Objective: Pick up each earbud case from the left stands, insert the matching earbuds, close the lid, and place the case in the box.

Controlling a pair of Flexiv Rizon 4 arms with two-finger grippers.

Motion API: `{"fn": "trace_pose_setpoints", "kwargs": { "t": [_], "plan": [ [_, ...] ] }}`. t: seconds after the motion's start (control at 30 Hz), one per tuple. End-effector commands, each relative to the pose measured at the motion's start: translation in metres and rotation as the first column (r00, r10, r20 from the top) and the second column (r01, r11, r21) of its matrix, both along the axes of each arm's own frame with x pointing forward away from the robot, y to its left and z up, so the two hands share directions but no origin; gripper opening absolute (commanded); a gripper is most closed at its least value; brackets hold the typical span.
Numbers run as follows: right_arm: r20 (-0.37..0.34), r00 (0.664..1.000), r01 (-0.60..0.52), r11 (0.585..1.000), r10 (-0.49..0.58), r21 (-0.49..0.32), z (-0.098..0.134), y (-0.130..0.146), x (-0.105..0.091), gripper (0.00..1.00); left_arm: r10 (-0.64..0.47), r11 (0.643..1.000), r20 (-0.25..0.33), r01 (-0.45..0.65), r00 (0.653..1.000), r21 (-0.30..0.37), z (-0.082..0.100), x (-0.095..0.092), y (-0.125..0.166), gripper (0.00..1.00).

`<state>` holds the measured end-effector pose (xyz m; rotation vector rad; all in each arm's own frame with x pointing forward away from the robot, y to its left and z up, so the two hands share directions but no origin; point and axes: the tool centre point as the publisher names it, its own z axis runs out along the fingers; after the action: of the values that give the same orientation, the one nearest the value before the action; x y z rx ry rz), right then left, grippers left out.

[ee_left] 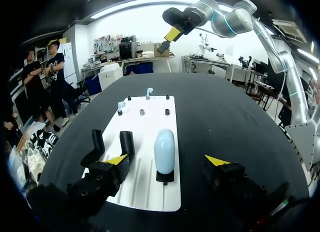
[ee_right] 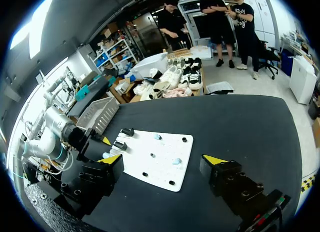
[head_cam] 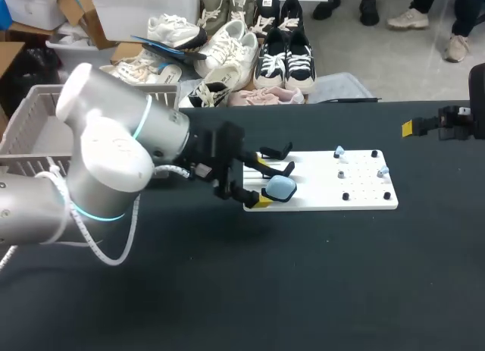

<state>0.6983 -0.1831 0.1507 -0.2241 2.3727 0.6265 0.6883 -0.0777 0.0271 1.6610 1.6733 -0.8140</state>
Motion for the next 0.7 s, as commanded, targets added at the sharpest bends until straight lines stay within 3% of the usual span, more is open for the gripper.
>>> {"fn": "trace_pose_setpoints", "kwargs": {
  "t": [0.03,0.7],
  "plan": [
    [-0.001,1.000,-0.005,1.000,0.005,0.003,-0.001,-0.001,0.001,1.00,0.012,1.000,-0.005,-0.012,1.000,0.010,-0.002,0.000,-0.007,1.00],
    [-0.001,1.000,-0.005,1.000,0.005,0.003,-0.001,-0.001,0.001,1.00,0.022,1.000,-0.037,-0.021,0.999,0.020,-0.012,0.003,-0.019,1.00]
  ]
}}
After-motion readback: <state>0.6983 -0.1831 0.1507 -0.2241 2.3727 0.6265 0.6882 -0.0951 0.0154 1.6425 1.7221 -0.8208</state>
